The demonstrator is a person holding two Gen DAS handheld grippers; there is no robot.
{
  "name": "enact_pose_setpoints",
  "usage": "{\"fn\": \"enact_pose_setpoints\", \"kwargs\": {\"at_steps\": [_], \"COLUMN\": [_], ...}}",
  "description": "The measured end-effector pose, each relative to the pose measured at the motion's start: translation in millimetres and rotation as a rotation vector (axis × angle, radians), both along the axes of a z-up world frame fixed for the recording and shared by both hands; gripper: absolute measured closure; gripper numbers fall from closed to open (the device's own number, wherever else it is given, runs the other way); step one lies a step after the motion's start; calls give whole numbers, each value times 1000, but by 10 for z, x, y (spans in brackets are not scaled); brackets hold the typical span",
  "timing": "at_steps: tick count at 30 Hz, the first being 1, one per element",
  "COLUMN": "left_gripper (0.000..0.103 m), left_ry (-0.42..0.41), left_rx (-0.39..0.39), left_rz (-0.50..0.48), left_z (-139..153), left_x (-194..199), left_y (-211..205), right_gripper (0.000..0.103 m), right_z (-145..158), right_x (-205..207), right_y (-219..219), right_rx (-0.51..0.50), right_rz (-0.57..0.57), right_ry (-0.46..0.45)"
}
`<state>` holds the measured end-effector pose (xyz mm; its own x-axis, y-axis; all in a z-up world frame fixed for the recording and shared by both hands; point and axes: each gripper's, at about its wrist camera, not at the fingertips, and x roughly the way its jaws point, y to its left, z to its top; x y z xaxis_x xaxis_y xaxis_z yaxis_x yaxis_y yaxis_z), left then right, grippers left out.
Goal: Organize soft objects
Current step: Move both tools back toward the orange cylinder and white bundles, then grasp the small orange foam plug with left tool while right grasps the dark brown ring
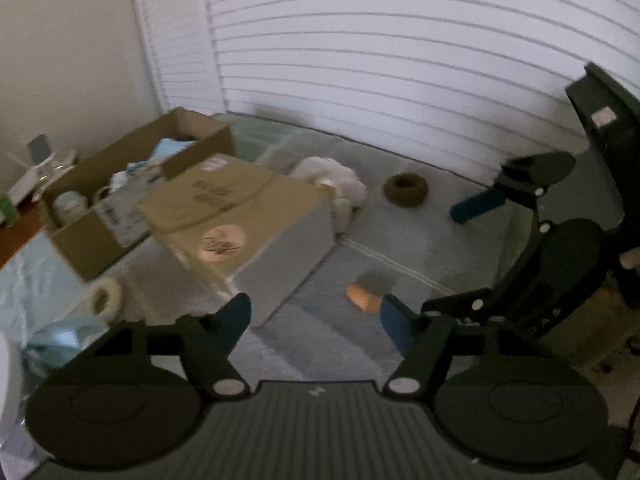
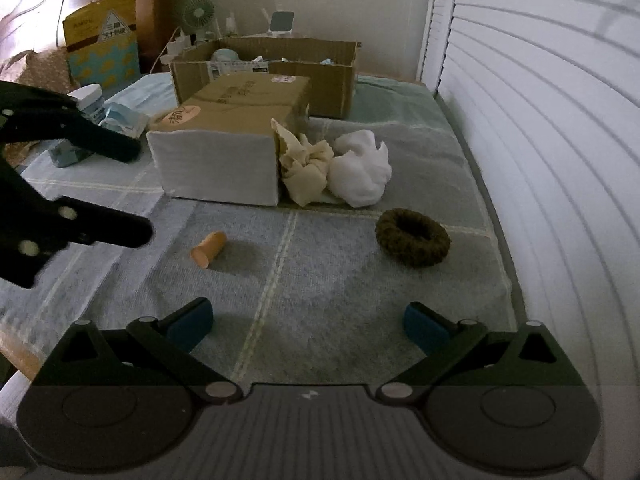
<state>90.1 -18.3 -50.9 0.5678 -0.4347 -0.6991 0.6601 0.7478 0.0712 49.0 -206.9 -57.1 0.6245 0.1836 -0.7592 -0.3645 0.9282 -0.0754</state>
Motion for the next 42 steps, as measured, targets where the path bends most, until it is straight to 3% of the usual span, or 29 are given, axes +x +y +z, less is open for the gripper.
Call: {"fn": "enact_pose_setpoints", "kwargs": {"at_steps": [6,11,17,23,26,31,39,42], "left_gripper": [53,56,60,80,81,81,81,81], "left_ry": [30,50,58,88,80,88,117,126], "left_rx": [45,72,46,13,12,-3,-57,-67], "left_rz": [-81,-108,-119,-136,-139,-86,74,111], "left_z": [-130,-217,-231,-223,-224,-179,-140,-154], "left_x": [97,173,248,257,219,171,108,96], "left_y": [-178,-272,-338,-351,-355,-288,5,93], "right_gripper": [0,0,0,0,0,0,0,8], "right_z": [18,7,5,8,6,20,36,14], "right_x": [-34,-33,-42,-46,-52,-35,172,277], "right_y": [-41,-35,-40,-47,-48,-35,-122,-128], "right_rx": [-3,-1,1,4,5,-5,-14,-11], "right_rz": [20,24,25,31,31,6,-124,-144], "right_ry": [6,2,-3,-5,-10,-2,-30,-30]}}
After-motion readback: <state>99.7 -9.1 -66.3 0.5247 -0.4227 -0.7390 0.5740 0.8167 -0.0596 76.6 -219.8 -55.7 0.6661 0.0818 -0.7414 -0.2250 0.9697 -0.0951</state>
